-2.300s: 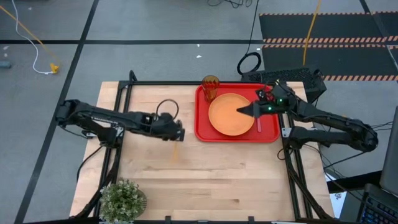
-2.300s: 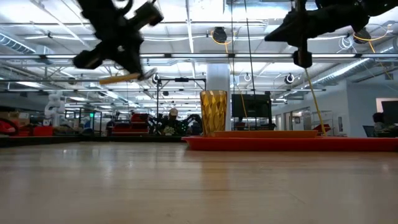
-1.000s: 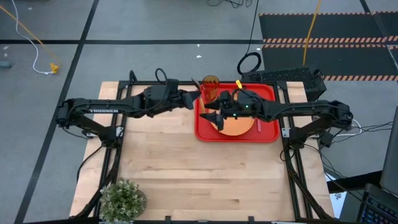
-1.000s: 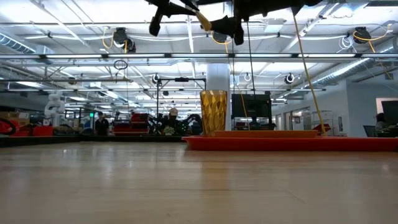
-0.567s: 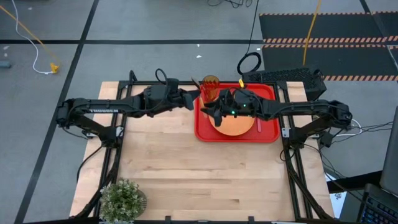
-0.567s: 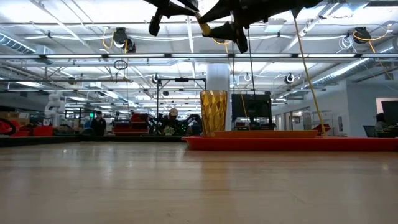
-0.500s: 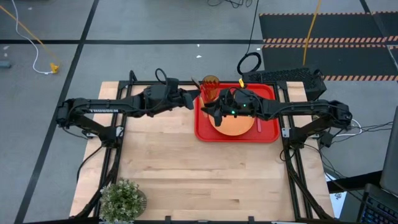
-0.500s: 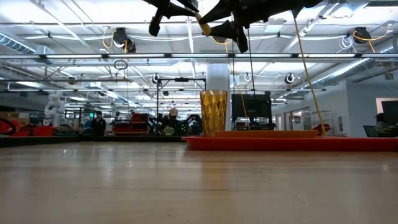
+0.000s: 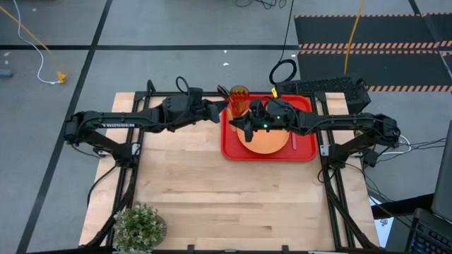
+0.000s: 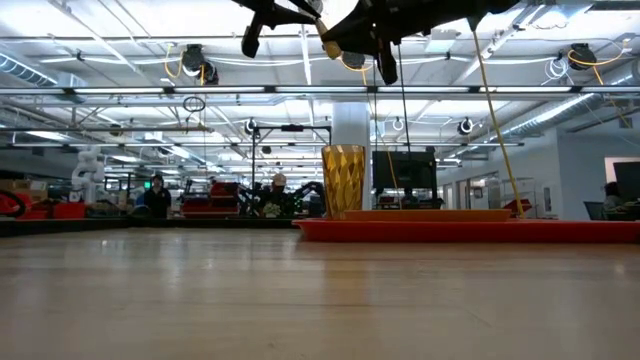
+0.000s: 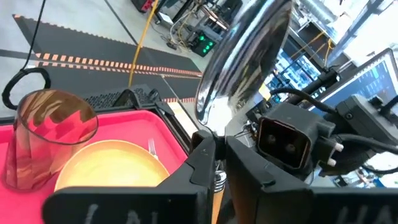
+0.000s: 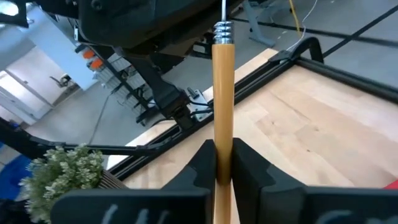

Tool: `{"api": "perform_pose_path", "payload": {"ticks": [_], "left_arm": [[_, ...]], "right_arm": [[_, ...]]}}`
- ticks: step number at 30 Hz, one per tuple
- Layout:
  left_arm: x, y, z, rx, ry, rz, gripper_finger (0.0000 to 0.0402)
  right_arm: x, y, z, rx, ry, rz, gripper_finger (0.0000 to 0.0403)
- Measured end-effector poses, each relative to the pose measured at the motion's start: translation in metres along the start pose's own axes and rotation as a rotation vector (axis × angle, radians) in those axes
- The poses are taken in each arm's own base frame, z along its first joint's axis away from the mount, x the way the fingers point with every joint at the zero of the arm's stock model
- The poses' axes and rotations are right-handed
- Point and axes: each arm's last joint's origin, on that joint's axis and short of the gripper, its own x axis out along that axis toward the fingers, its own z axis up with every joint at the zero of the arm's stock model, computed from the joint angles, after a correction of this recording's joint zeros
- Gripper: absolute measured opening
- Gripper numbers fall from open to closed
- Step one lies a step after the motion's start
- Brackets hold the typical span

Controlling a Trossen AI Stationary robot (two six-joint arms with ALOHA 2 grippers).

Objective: Pick and place plate/cup/fork/spoon on tray
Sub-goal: Put the yellow spoon on the red tray to the right side of the pink fork

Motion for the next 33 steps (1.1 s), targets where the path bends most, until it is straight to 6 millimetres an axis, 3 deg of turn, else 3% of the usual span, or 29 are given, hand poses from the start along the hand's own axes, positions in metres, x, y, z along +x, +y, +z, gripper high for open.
{"api": "perform_pose_path", "payload": {"ticks": [8,15,23,33], "left_arm": [[-0.004,-0.002,0.004,0.002,0.033,-0.047,0.0136],[-0.019,-0.006,0.019,0.039,-0.007,-0.075,0.0205],[-0.024,-0.006,0.028,0.047,0.007,-0.143,0.0212],[-0.008,-0.007,0.016,0.018,0.089,-0.235,0.0229]], "right_arm": [[-0.007,-0.009,0.015,0.082,-0.022,0.059,0.0014],[-0.036,-0.016,0.042,0.139,-0.101,0.108,0.0015],[-0.063,-0.021,0.069,0.177,-0.210,0.220,0.0015],[-0.070,-0.020,0.082,0.243,-0.261,0.338,0.0015]]}}
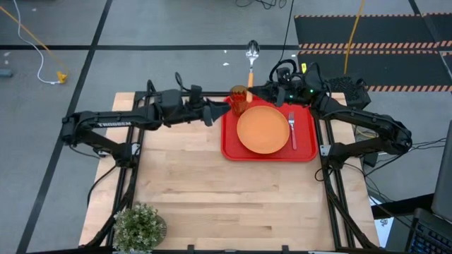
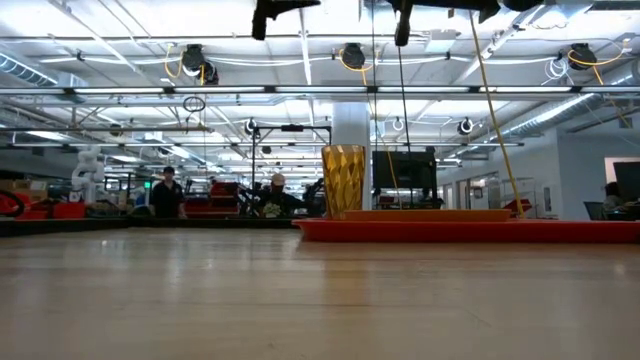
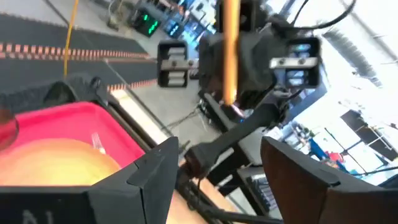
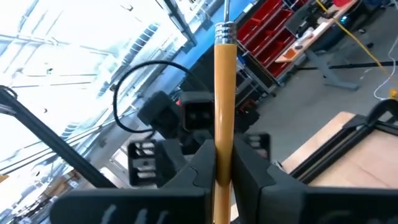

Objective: Pick and place plate/cup/fork/spoon on tray
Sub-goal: Put the yellow spoon on the red tray to the right side of the pink fork

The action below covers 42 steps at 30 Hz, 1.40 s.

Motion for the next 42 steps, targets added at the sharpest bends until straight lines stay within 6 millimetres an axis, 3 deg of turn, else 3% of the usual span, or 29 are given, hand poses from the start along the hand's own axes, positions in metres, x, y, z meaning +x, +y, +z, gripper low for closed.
{"api": "perform_pose_path", "payload": {"ticks": [10,19,29,42], "left_arm": [[0.025,0.006,-0.011,-0.136,0.014,-0.116,0.0279],[0.030,0.009,-0.015,-0.205,0.027,-0.116,0.0314],[0.036,0.019,-0.016,-0.167,0.017,-0.078,0.0289],[0.062,0.034,-0.030,-0.176,-0.038,-0.123,0.0248]], "right_arm": [[0.000,-0.002,-0.004,0.069,0.048,0.022,0.0015],[-0.001,-0.008,-0.009,0.149,0.063,-0.001,0.0016],[0.001,-0.016,-0.016,0.218,0.105,-0.061,0.0016],[0.004,-0.018,-0.019,0.236,0.119,-0.076,0.0016]]}}
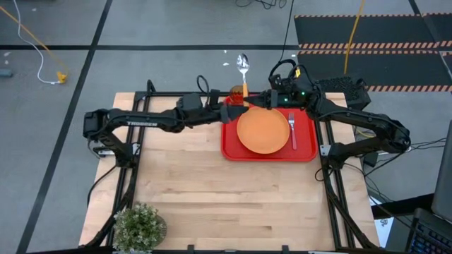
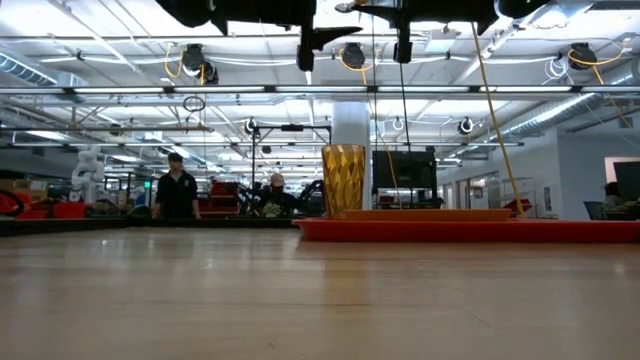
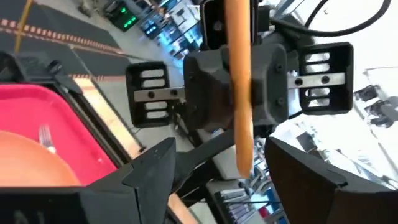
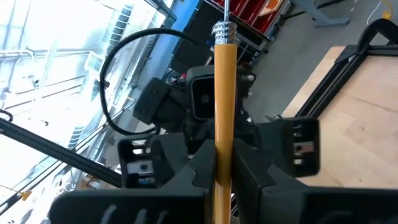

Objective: Pick and place plate/cup/fork/spoon on tray
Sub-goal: Put the yellow spoon on the red tray to the right side of the pink fork

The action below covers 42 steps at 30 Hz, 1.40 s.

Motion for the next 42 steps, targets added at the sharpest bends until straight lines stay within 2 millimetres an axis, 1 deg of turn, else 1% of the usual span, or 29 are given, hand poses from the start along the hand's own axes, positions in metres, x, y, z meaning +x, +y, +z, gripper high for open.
{"api": "perform_pose_path", "payload": {"ticks": [3,6,11,15,22,24,28,31,36,42], "left_arm": [[0.004,0.001,0.000,-0.010,-0.025,-0.030,0.0238],[0.006,0.006,-0.004,-0.019,0.003,-0.021,0.0224],[0.007,0.007,-0.006,-0.015,0.003,-0.019,0.0187],[0.007,0.008,-0.006,0.001,0.004,-0.017,0.0144],[0.007,0.008,-0.005,0.027,0.005,-0.020,0.0053],[0.007,0.008,-0.005,0.024,0.010,-0.025,0.0034],[0.007,0.008,-0.006,0.029,0.013,-0.026,0.0032],[0.007,0.008,-0.005,0.061,0.011,-0.023,0.0032],[0.006,0.007,-0.004,0.091,-0.015,-0.003,0.0032],[0.000,0.002,0.006,0.159,-0.093,0.045,0.0032]], "right_arm": [[0.000,0.000,0.000,-0.004,0.001,-0.002,0.0016],[0.000,-0.001,0.000,-0.002,0.003,-0.006,0.0016],[0.000,-0.002,-0.001,-0.010,0.008,-0.016,0.0016],[0.000,-0.003,-0.002,-0.008,0.014,-0.028,0.0016],[0.000,-0.005,-0.002,-0.024,0.023,-0.046,0.0016],[0.000,-0.004,-0.002,-0.037,0.023,-0.043,0.0017],[0.000,-0.005,-0.002,-0.054,0.014,-0.051,0.0021],[0.000,-0.005,-0.001,-0.047,-0.015,-0.065,0.0037],[-0.001,-0.003,0.002,-0.023,-0.084,-0.071,0.0079],[-0.004,0.004,0.006,-0.057,-0.158,-0.044,0.0137]]}}
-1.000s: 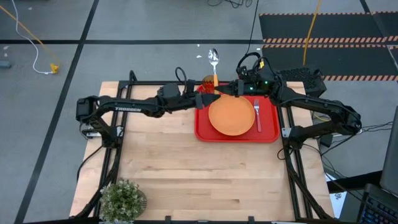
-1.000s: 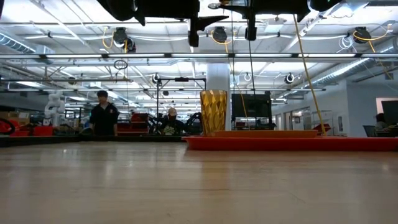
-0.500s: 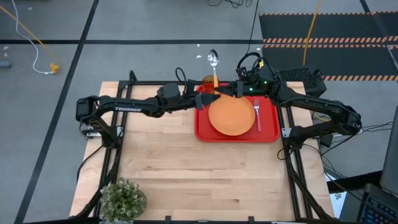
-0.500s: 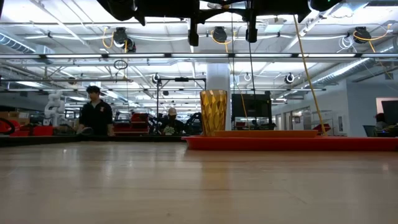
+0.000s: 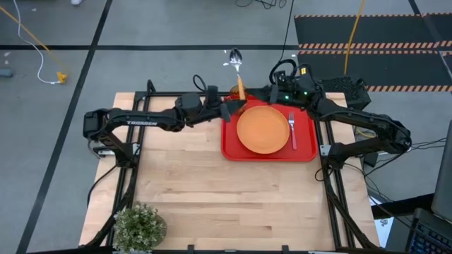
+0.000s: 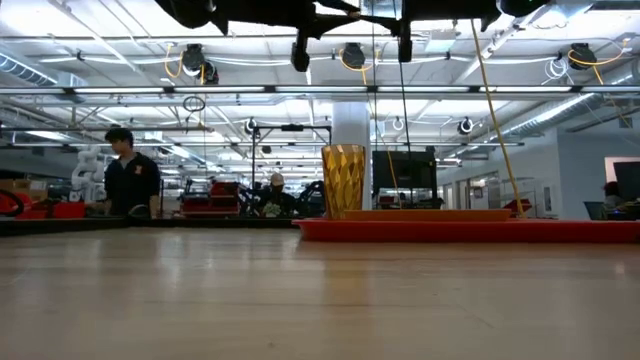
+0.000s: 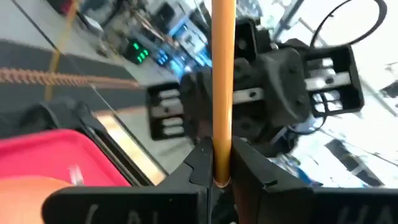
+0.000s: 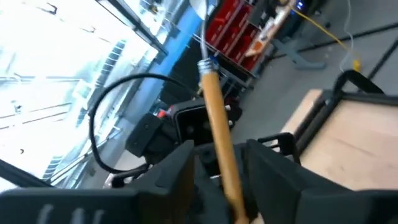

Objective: Pick and place plate/cup/fork/spoon on tray
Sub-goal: Put the yellow spoon on the red tray to the right side of the pink fork

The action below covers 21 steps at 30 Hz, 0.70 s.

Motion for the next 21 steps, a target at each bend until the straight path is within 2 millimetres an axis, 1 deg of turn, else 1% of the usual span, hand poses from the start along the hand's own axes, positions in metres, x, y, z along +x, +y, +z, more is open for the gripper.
{"api": "perform_pose_path", "payload": {"ticks": [2,5,8,10,13,15,17,19,21], "left_arm": [[-0.003,-0.001,0.004,0.037,-0.023,0.043,0.0032],[-0.010,0.000,0.008,0.116,-0.006,0.146,0.0032],[-0.019,0.001,0.011,0.183,0.032,0.247,0.0032],[-0.022,0.002,0.011,0.219,0.044,0.300,0.0032],[-0.027,0.003,0.009,0.259,0.075,0.365,0.0032],[-0.029,0.004,0.007,0.290,0.081,0.408,0.0032],[-0.029,0.004,0.005,0.323,0.079,0.444,0.0032],[-0.030,0.004,0.004,0.343,0.063,0.477,0.0032],[-0.031,0.003,0.003,0.351,0.039,0.511,0.0032]], "right_arm": [[-0.001,0.004,0.002,-0.012,-0.021,0.028,0.0159],[-0.001,0.015,0.007,-0.030,-0.045,0.049,0.0193],[0.000,0.034,0.015,-0.092,-0.046,0.052,0.0214],[-0.001,0.047,0.021,-0.173,-0.026,-0.004,0.0218],[0.000,0.063,0.027,-0.328,-0.015,-0.168,0.0219],[-0.001,0.071,0.031,-0.438,-0.037,-0.301,0.0220],[-0.001,0.080,0.035,-0.527,-0.076,-0.387,0.0220],[0.000,0.083,0.037,-0.584,-0.099,-0.436,0.0220],[0.005,0.080,0.036,-0.609,-0.103,-0.451,0.0220]]}}
